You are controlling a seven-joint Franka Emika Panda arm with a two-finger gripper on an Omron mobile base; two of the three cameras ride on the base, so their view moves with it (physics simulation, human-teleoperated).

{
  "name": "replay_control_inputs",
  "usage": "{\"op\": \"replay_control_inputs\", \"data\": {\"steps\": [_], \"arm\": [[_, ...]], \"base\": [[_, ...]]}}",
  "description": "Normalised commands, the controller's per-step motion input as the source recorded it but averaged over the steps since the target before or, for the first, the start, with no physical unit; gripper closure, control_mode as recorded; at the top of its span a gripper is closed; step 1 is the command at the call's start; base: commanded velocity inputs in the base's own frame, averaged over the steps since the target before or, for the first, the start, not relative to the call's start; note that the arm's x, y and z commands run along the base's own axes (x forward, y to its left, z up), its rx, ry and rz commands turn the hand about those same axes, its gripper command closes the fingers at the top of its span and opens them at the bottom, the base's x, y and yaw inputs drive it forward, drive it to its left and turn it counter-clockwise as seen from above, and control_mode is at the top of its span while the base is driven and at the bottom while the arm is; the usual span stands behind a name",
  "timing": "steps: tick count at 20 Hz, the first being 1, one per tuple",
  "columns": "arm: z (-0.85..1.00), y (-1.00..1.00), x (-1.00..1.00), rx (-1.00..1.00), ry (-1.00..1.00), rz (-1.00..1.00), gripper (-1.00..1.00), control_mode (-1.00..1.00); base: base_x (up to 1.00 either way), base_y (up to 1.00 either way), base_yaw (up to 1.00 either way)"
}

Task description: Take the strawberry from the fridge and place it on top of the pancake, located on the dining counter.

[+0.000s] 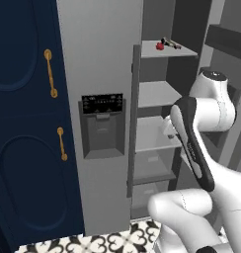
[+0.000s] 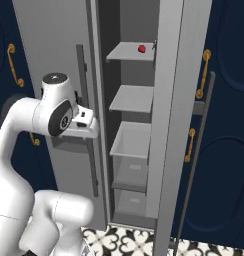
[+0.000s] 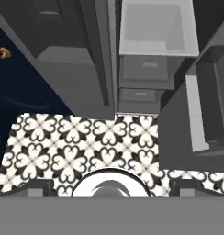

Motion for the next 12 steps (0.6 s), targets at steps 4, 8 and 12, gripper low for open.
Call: {"op": "replay_control_inputs", "data": {"steps": [4,8,12], "arm": [[0.0,0.08,-0.63,0.15,0.01,-0.18,-1.0,-1.0],[0.0,0.39,-0.59,-0.05,-0.08,-0.14,-1.0,-1.0],[-0.1,0.18,-0.56,-0.05,-0.3,-0.05,-1.0,-1.0]], "base": [[0.0,0.0,0.0],[0.0,0.0,0.0],[0.0,0.0,0.0]]}}
